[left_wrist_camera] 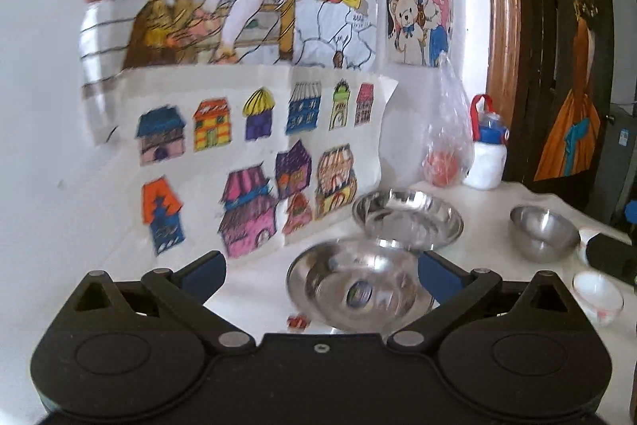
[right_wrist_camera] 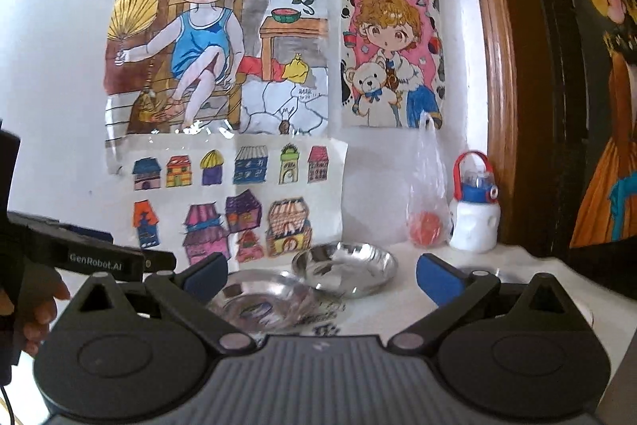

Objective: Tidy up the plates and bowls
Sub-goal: 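Move both tools to the stacked steel plates on the mat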

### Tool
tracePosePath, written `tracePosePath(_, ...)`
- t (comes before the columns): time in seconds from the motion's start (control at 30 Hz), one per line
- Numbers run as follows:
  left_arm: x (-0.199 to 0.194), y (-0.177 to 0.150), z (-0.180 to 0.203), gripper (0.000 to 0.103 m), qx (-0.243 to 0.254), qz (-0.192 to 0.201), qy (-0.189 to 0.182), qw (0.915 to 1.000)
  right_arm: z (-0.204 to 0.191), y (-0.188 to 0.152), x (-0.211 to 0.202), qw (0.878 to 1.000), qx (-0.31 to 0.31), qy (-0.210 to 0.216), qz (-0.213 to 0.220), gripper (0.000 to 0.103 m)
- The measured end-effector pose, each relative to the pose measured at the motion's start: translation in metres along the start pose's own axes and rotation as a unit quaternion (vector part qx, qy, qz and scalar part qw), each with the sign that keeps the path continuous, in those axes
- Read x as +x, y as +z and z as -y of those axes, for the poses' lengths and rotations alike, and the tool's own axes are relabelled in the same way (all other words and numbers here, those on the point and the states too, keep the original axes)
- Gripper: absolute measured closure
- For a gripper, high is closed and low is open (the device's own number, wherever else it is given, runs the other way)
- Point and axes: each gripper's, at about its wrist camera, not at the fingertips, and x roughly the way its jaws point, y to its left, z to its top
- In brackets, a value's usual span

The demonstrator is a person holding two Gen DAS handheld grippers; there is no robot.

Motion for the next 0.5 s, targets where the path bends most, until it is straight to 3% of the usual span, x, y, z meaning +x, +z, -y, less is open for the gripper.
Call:
tracePosePath(0.13,-0.013,-0.024,-0.008,0.001,0.0,-0.005,-0.004,1.0,-0.004,-0.017,-0.007,1.0,0.017,-0.009,-0.025,0.0)
tracePosePath(0.23,-0.016,-0.041,-0.012,0.001,0.0,-0.016,-0.007,0.9998,-0.007,-0.03,0.001,0.997,0.019,-0.015,-0.076,0.0)
tracePosePath(0.5,0.003,-0.064,-0.029,0.001,-0.014,-0.054,-0.02,0.9983,-0.009,-0.056,0.025,0.988,0.029,-0.015,-0.153,0.0)
